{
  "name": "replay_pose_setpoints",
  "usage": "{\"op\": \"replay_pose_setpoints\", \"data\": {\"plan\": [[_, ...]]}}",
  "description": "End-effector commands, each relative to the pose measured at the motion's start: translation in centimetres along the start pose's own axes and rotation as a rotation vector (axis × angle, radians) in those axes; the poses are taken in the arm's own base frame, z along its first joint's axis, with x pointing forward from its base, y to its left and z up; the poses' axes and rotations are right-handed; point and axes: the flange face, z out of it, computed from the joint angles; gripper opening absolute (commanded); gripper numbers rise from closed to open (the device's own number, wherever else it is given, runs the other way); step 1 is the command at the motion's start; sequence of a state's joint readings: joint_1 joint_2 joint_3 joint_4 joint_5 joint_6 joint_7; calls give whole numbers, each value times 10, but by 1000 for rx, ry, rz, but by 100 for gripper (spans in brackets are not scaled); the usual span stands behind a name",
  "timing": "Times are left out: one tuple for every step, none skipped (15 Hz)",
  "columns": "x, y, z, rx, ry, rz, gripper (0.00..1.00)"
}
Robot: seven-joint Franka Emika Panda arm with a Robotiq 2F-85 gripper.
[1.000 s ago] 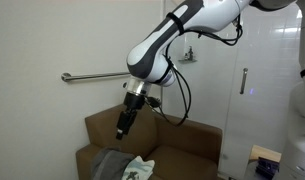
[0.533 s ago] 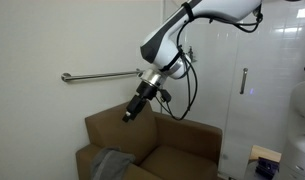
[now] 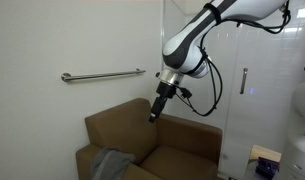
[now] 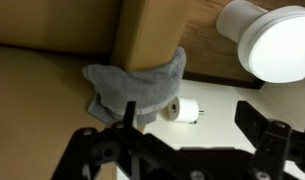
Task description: Move the blue towel to the left armrest, move the white towel to the left armrest
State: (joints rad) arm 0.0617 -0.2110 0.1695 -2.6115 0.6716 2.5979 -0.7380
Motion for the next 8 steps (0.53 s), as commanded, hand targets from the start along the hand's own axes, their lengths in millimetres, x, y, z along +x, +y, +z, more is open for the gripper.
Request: {"op": "replay_pose_setpoints", "data": {"plan": [[-35,24,-42,-152,-91,132,100],[-41,33,-53,-188,-132,171,100],[-47,41,-64,-212,-173,210,100],[-49,51,-78,-243,-214,249,100],[-52,59,-88,-252,-241,282,100],[-44,51,-69,-215,-207,217,100],[-48,57,-80,-227,-221,244,100],[-50,59,-86,-230,-222,255,100]]}}
